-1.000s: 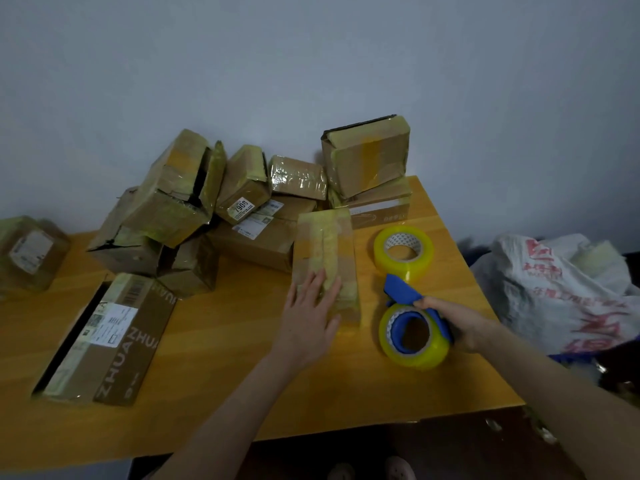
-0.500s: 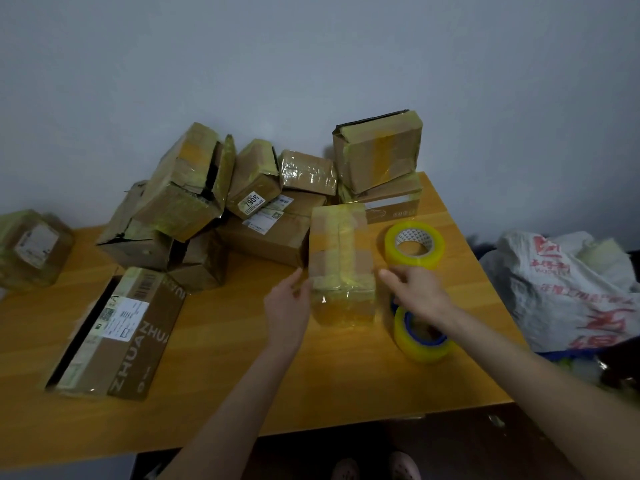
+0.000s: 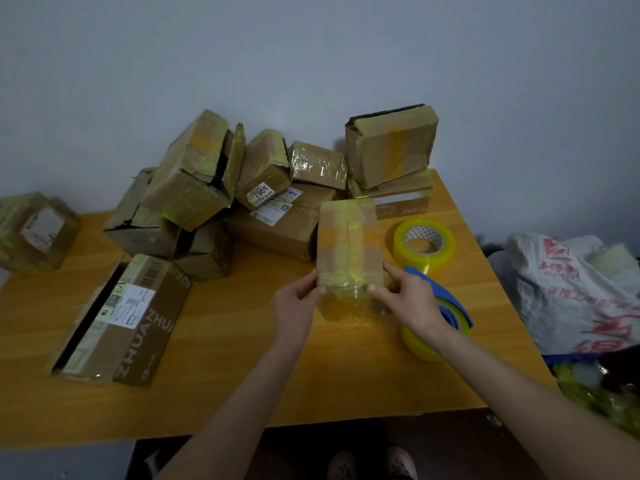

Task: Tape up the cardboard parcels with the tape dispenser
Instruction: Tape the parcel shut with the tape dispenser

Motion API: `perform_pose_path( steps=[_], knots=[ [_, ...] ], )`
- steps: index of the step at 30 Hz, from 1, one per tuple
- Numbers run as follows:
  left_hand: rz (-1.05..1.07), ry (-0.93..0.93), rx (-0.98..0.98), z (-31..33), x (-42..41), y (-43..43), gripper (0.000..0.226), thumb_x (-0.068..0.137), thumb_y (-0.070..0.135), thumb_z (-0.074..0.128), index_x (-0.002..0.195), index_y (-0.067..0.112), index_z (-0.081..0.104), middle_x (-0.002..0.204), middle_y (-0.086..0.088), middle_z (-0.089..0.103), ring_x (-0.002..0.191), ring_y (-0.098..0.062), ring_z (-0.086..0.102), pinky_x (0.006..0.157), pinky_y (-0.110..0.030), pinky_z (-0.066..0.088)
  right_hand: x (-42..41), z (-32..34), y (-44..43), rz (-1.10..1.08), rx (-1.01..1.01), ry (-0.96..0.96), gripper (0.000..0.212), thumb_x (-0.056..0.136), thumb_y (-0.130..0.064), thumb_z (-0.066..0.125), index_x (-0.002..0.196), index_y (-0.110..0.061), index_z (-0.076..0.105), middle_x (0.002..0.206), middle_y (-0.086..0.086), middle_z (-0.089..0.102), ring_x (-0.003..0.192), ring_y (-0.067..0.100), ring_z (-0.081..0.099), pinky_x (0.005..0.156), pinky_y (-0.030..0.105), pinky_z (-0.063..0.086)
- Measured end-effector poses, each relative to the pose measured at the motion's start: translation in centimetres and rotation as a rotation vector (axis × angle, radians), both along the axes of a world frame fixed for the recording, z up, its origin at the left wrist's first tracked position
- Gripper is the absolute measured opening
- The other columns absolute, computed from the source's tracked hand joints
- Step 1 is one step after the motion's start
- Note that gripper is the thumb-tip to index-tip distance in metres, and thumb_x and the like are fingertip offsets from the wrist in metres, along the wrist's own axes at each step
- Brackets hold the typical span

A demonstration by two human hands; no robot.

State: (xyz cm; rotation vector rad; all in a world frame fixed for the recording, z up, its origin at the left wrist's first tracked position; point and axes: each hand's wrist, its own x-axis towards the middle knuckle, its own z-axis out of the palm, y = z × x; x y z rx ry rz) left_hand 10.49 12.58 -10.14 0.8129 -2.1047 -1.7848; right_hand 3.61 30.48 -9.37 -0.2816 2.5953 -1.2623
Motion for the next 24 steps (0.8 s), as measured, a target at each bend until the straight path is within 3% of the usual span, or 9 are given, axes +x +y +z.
perform_pose_path(
  steps=[2, 6, 9, 12, 14, 16, 19, 22, 24],
  knots=[
    [-0.003, 0.012, -0.033, -0.3, 0.1, 0.3, 0.043, 0.08, 0.004, 0.073, 0.118, 0.022, 0.065, 0.108, 0.012, 0.067, 0.091, 0.011, 0.06, 0.084, -0.013, 0.051, -0.1, -0.4, 0.0, 0.012, 0.061, 0.052, 0.073, 0.082, -0.037, 0.074, 0.145, -0.017, 0.042, 0.066, -0.005, 0.061, 0.067, 0.011, 0.063, 0.065, 0.019, 0.049],
    [-0.046, 0.01, -0.279, -1.0, 0.4, 0.5, 0.047, 0.08, 0.009, 0.073, 0.121, 0.029, 0.062, 0.109, 0.017, 0.063, 0.09, 0.014, 0.059, 0.085, -0.005, 0.046, 0.1, -1.2, -0.3, 0.01, 0.152, 0.213, 0.073, 0.082, -0.035, 0.074, 0.144, -0.014, 0.043, 0.084, 0.001, 0.068, 0.081, 0.018, 0.063, 0.07, 0.022, 0.044],
    [-0.173, -0.063, -0.448, -1.5, 0.4, 0.4, 0.056, 0.08, 0.01, 0.074, 0.131, 0.019, 0.053, 0.123, 0.004, 0.057, 0.108, -0.007, 0.057, 0.095, -0.026, 0.05, 0.2, -1.5, -0.3, 0.044, 0.239, 0.275, 0.074, 0.082, -0.036, 0.074, 0.145, -0.014, 0.041, 0.11, 0.007, 0.069, 0.099, 0.026, 0.065, 0.079, 0.033, 0.051],
    [-0.221, -0.108, -0.462, -1.1, 0.1, 0.6, 0.066, 0.074, 0.032, 0.079, 0.129, 0.024, 0.044, 0.125, 0.006, 0.053, 0.11, -0.008, 0.052, 0.094, -0.031, 0.048, -0.3, -1.1, 0.0, 0.069, 0.32, 0.234, 0.081, 0.076, -0.055, 0.071, 0.14, -0.016, 0.041, 0.128, 0.004, 0.058, 0.112, 0.025, 0.059, 0.083, 0.038, 0.051],
    [-0.227, -0.114, -0.457, -0.5, -0.5, 0.9, 0.071, 0.075, 0.052, 0.072, 0.132, 0.025, 0.04, 0.13, 0.006, 0.052, 0.111, -0.008, 0.052, 0.094, -0.032, 0.048, -0.9, -0.5, -0.2, 0.062, 0.336, 0.227, 0.086, 0.074, -0.071, 0.062, 0.137, -0.016, 0.042, 0.127, 0.004, 0.056, 0.109, 0.024, 0.059, 0.077, 0.038, 0.052],
    [-0.252, -0.161, -0.549, -0.1, -1.1, 0.9, 0.081, 0.079, 0.058, 0.064, 0.144, 0.02, 0.032, 0.136, 0.0, 0.048, 0.118, -0.015, 0.05, 0.098, -0.036, 0.046, -1.2, -0.1, -0.8, 0.063, 0.376, 0.243, 0.093, 0.073, -0.076, 0.057, 0.14, -0.015, 0.036, 0.122, 0.007, 0.06, 0.103, 0.026, 0.062, 0.072, 0.037, 0.052],
    [-0.299, -0.192, -0.729, 0.0, -1.2, 0.5, 0.08, 0.085, 0.051, 0.059, 0.15, 0.017, 0.026, 0.119, -0.005, 0.051, 0.104, -0.017, 0.052, 0.091, -0.029, 0.043, -1.1, -0.4, -1.1, 0.095, 0.412, 0.284, 0.095, 0.077, -0.071, 0.056, 0.146, -0.014, 0.027, 0.115, 0.01, 0.065, 0.098, 0.027, 0.064, 0.073, 0.037, 0.051],
    [-0.311, -0.143, -0.733, -0.1, -0.8, 0.2, 0.074, 0.085, 0.037, 0.064, 0.147, 0.014, 0.032, 0.101, 0.0, 0.05, 0.091, -0.011, 0.047, 0.081, -0.018, 0.038, -0.9, -1.2, -0.5, 0.117, 0.353, 0.248, 0.093, 0.081, -0.055, 0.066, 0.151, -0.016, 0.021, 0.118, 0.011, 0.065, 0.102, 0.028, 0.063, 0.081, 0.038, 0.051],
    [-0.315, -0.117, -0.713, -0.2, -0.7, -0.1, 0.068, 0.086, 0.028, 0.066, 0.145, 0.011, 0.036, 0.1, -0.003, 0.053, 0.091, -0.013, 0.049, 0.081, -0.018, 0.038, -1.0, -1.4, -0.3, 0.127, 0.32, 0.206, 0.093, 0.082, -0.047, 0.069, 0.153, -0.019, 0.016, 0.124, 0.011, 0.062, 0.107, 0.027, 0.062, 0.087, 0.038, 0.05]
  ],
)
